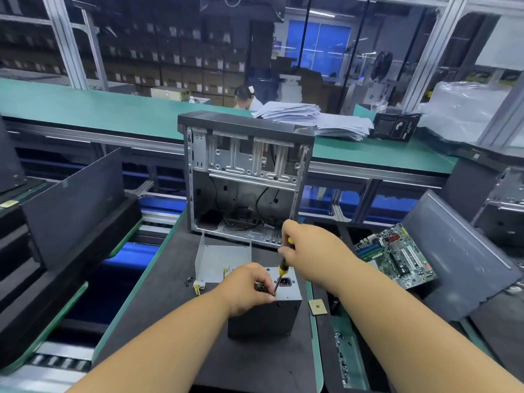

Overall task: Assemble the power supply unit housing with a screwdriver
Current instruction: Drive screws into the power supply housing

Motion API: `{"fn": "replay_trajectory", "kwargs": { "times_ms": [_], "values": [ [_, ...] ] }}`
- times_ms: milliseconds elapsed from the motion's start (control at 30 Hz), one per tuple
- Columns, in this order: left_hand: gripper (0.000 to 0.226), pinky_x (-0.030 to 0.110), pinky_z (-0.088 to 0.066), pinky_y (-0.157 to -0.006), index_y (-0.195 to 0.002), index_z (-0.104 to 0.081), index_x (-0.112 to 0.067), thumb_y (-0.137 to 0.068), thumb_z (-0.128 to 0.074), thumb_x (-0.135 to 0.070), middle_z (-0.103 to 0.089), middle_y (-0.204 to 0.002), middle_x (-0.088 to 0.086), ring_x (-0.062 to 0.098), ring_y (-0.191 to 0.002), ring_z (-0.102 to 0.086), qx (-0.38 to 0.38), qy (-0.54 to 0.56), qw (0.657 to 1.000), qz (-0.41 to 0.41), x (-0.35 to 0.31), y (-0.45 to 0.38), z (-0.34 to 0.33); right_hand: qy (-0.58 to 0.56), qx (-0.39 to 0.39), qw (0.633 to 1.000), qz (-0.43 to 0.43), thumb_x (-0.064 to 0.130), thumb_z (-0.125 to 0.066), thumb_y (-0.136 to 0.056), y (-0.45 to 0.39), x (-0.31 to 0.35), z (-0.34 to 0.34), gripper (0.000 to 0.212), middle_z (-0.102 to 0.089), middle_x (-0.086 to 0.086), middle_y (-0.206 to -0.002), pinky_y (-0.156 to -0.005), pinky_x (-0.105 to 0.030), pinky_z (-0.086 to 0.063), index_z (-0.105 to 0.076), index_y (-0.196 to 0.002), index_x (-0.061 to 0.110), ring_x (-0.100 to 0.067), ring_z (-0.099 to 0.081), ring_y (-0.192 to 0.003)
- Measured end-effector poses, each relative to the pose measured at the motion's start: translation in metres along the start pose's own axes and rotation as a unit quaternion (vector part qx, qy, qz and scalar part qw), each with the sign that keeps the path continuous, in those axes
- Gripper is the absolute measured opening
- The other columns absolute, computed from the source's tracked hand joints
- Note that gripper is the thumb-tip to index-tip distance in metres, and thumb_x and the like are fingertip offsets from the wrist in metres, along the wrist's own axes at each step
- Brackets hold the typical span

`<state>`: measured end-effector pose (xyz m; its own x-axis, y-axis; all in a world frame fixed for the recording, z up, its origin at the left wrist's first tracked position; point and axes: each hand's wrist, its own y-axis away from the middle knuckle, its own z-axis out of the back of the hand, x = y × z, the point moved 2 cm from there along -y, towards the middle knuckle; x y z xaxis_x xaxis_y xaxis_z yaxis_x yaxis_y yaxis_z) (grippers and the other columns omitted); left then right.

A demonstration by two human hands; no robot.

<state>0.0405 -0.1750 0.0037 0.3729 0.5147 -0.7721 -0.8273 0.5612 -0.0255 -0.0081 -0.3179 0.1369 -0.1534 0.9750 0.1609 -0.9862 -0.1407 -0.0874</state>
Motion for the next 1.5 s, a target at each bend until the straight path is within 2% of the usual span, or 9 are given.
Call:
{"fn": "replay_trajectory", "kwargs": {
  "times_ms": [267,467,667,767,867,1067,1200,1367,1500],
  "values": [
    [0.022,0.012,-0.042,-0.087,-0.071,-0.068,-0.034,-0.074,-0.083,-0.017,-0.062,-0.099,-0.006,0.001,-0.094,-0.057,0.004,-0.007,1.0,-0.006,-0.001,0.001,0.001,0.173,-0.009,0.978,-0.112,0.064,-0.023,-0.098,-0.005,0.0,-0.004,0.064,-0.054,0.003,-0.062,-0.047,-0.023,-0.032,-0.057,-0.068,0.018,-0.017,-0.049,-0.054],
    [0.023,0.014,-0.042,-0.088,-0.069,-0.067,-0.035,-0.074,-0.082,-0.019,-0.062,-0.1,-0.007,0.001,-0.095,-0.057,-0.003,-0.007,1.0,0.0,0.002,-0.001,0.0,0.034,0.011,0.999,-0.035,0.037,-0.05,-0.087,0.002,-0.005,-0.003,0.017,-0.053,0.003,-0.075,-0.052,-0.031,-0.037,-0.043,-0.089,0.021,-0.015,-0.048,-0.065],
    [0.024,0.021,-0.044,-0.093,-0.071,-0.068,-0.037,-0.074,-0.082,-0.018,-0.063,-0.099,-0.007,0.003,-0.097,-0.058,0.005,-0.002,1.0,-0.003,0.003,0.0,0.0,0.052,-0.019,0.998,-0.003,0.036,-0.059,-0.09,0.0,-0.006,0.006,0.017,-0.052,0.008,-0.077,-0.057,-0.03,-0.043,-0.047,-0.092,0.024,-0.014,-0.05,-0.071],
    [0.024,0.027,-0.04,-0.103,-0.094,-0.069,-0.034,-0.078,-0.078,-0.019,-0.057,-0.112,-0.009,0.004,-0.111,-0.051,-0.087,0.035,0.995,0.032,0.006,0.007,0.004,0.049,-0.024,0.998,0.007,0.035,-0.058,-0.091,0.001,-0.006,0.004,0.015,-0.052,0.008,-0.078,-0.055,-0.03,-0.039,-0.046,-0.091,0.025,-0.014,-0.05,-0.071],
    [0.043,0.034,-0.039,-0.104,-0.124,-0.056,-0.026,-0.084,-0.07,-0.03,-0.05,-0.126,-0.003,0.018,-0.121,-0.045,-0.229,0.055,0.948,0.214,0.02,0.017,0.016,0.034,-0.02,0.999,0.011,0.032,-0.056,-0.093,0.001,-0.004,0.002,0.013,-0.055,0.005,-0.082,-0.056,-0.031,-0.04,-0.046,-0.092,0.023,-0.017,-0.052,-0.074],
    [0.038,0.029,-0.032,-0.062,-0.071,-0.044,-0.013,-0.096,-0.053,-0.04,-0.053,-0.073,0.004,0.02,-0.068,-0.047,-0.08,0.056,0.937,0.335,0.033,0.017,0.016,-0.004,0.019,1.0,0.016,0.016,-0.048,-0.094,0.001,0.001,-0.002,0.003,-0.055,-0.001,-0.089,-0.07,-0.04,-0.05,-0.047,-0.095,0.018,-0.022,-0.054,-0.08],
    [0.038,0.028,-0.036,-0.07,-0.08,-0.051,-0.008,-0.097,-0.051,-0.042,-0.056,-0.085,0.009,0.024,-0.077,-0.05,-0.064,0.028,0.933,0.353,0.035,0.012,0.017,0.044,0.025,0.999,-0.004,0.042,-0.057,-0.095,-0.007,-0.001,0.003,0.027,-0.052,0.002,-0.076,-0.054,-0.033,-0.041,-0.044,-0.086,0.021,-0.017,-0.048,-0.066],
    [0.039,0.026,-0.039,-0.077,-0.096,-0.056,-0.009,-0.097,-0.048,-0.047,-0.058,-0.097,0.01,0.027,-0.103,-0.06,-0.036,-0.039,0.917,0.395,0.036,0.001,0.02,0.187,-0.011,0.979,-0.08,0.056,-0.034,-0.099,-0.011,-0.001,-0.003,0.051,-0.047,0.003,-0.061,-0.046,-0.023,-0.029,-0.051,-0.068,0.019,-0.016,-0.041,-0.052],
    [0.039,0.024,-0.039,-0.069,-0.099,-0.061,-0.008,-0.092,-0.059,-0.046,-0.059,-0.087,0.004,0.019,-0.081,-0.056,-0.062,0.009,0.909,0.413,0.039,0.002,0.02,0.045,0.022,0.998,-0.041,0.041,-0.037,-0.095,-0.007,0.001,-0.006,0.026,-0.049,0.002,-0.073,-0.05,-0.03,-0.029,-0.046,-0.085,0.019,-0.014,-0.042,-0.061]
  ]
}}
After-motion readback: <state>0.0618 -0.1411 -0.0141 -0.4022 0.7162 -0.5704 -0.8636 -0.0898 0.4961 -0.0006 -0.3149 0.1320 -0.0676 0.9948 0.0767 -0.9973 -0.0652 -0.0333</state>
